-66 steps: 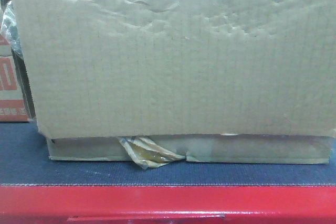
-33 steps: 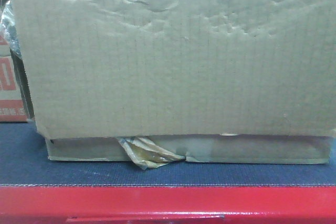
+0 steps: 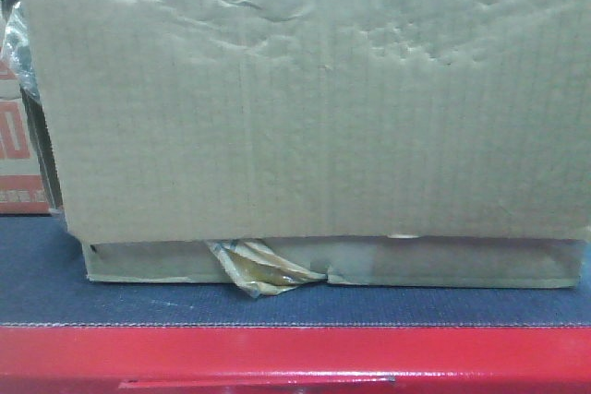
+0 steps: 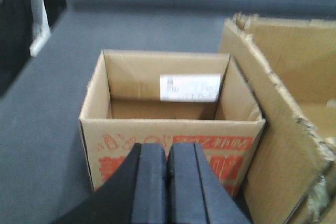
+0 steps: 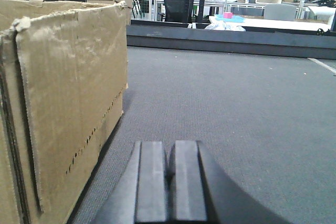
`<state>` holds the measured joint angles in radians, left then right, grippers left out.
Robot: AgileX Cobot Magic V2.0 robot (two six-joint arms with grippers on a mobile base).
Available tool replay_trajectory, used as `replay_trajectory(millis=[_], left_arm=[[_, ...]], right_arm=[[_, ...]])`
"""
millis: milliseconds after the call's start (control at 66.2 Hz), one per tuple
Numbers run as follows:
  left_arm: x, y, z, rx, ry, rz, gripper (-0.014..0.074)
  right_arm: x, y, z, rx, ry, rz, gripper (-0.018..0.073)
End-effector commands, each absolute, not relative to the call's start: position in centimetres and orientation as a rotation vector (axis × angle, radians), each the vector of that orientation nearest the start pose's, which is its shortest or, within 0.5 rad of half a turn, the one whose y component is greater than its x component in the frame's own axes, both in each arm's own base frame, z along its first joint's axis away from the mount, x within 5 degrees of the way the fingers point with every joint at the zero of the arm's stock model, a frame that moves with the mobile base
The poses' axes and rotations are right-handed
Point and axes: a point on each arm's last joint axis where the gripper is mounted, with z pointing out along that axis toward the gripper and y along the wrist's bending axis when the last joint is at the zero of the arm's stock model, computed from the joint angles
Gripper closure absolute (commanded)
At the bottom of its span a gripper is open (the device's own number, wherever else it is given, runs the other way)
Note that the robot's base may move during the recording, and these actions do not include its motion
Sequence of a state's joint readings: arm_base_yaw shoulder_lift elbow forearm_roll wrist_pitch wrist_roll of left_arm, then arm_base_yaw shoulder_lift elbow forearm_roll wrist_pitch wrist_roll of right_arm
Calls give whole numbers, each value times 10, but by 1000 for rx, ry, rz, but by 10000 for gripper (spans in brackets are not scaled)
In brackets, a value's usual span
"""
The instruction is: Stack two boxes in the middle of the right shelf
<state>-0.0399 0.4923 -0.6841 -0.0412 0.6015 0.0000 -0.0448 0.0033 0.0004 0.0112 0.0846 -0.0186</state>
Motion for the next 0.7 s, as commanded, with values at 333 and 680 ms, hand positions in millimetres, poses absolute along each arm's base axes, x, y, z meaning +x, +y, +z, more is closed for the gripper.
replay_trajectory(millis=[333, 680], left_arm=[[192, -7, 363, -43, 2129, -106, 697], [272, 32, 396, 39, 2375, 12, 697]], right_arm=[[56, -3, 207, 33, 1551, -45, 721], [56, -3, 207, 33, 1551, -45, 721]])
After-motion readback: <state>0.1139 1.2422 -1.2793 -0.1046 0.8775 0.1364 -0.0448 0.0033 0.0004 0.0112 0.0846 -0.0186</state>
